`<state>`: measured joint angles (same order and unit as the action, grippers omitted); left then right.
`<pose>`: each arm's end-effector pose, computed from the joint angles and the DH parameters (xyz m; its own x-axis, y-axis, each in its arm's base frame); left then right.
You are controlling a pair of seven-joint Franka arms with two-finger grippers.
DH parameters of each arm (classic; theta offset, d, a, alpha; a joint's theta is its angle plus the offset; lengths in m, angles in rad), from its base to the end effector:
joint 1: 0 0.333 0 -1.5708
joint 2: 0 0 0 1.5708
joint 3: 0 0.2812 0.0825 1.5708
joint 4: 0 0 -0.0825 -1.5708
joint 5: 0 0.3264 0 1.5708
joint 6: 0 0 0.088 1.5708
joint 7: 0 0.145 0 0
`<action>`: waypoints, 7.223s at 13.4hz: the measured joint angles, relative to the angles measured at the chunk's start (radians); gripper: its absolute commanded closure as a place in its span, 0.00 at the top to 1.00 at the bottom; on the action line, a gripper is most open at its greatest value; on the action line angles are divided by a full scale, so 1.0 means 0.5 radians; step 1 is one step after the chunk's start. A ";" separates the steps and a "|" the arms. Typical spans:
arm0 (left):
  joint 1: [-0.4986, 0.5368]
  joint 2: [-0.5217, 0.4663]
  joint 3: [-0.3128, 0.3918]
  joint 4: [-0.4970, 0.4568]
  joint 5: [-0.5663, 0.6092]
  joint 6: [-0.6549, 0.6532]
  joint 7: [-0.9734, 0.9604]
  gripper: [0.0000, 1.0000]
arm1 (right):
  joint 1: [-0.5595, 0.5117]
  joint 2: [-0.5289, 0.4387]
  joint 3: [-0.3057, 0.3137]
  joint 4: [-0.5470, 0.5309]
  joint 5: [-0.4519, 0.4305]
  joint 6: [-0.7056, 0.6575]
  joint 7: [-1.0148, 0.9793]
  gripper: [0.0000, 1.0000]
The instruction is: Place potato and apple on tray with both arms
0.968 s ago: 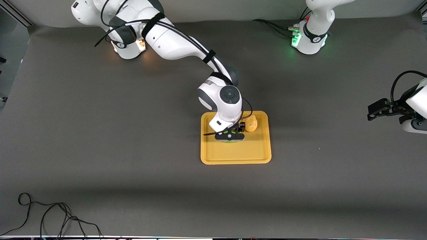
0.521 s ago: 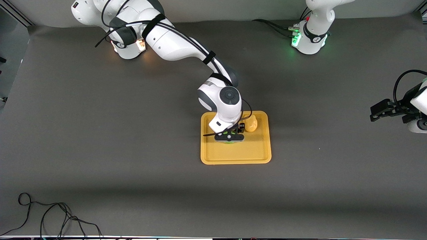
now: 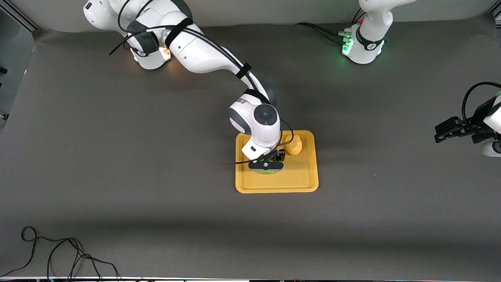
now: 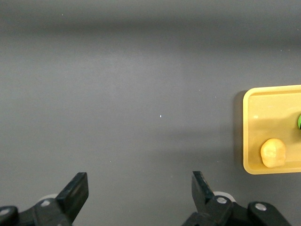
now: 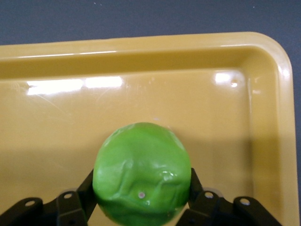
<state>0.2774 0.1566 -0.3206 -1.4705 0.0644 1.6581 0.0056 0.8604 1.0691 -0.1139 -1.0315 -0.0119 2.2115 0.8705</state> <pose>0.5471 -0.0034 0.5236 0.9981 -0.0488 0.0388 -0.0482 -0.9987 -0.0154 0.5066 0.5028 0.1706 0.9863 -0.0533 0.1563 -0.0516 -0.9986 -0.0149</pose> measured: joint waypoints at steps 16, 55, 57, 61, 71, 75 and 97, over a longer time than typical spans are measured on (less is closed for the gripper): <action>0.002 -0.057 0.029 -0.003 -0.010 -0.093 0.126 0.98 | -0.023 -0.341 -0.029 0.180 -0.001 -0.575 0.001 1.00; -0.148 -0.084 0.225 -0.030 -0.051 -0.081 0.010 0.98 | -1.788 -2.132 0.209 -1.084 -0.017 -1.276 -1.745 1.00; -0.326 -0.084 0.403 -0.030 -0.052 -0.082 0.009 0.97 | -1.788 -2.132 0.208 -1.084 -0.017 -1.276 -1.745 1.00; -0.475 -0.085 0.514 -0.030 -0.052 -0.082 0.002 0.97 | -1.788 -2.132 0.206 -1.084 -0.017 -1.276 -1.745 1.00; -0.487 -0.090 0.545 -0.030 -0.052 -0.082 0.005 0.97 | -1.788 -2.132 0.199 -1.084 -0.017 -1.276 -1.745 1.00; -0.487 -0.123 0.545 -0.025 -0.051 -0.117 0.031 0.97 | -1.788 -2.132 0.199 -1.084 -0.017 -1.276 -1.745 1.00; -0.493 -0.328 0.578 -0.249 -0.051 -0.210 0.156 0.98 | -1.788 -2.132 0.197 -1.084 -0.017 -1.276 -1.745 1.00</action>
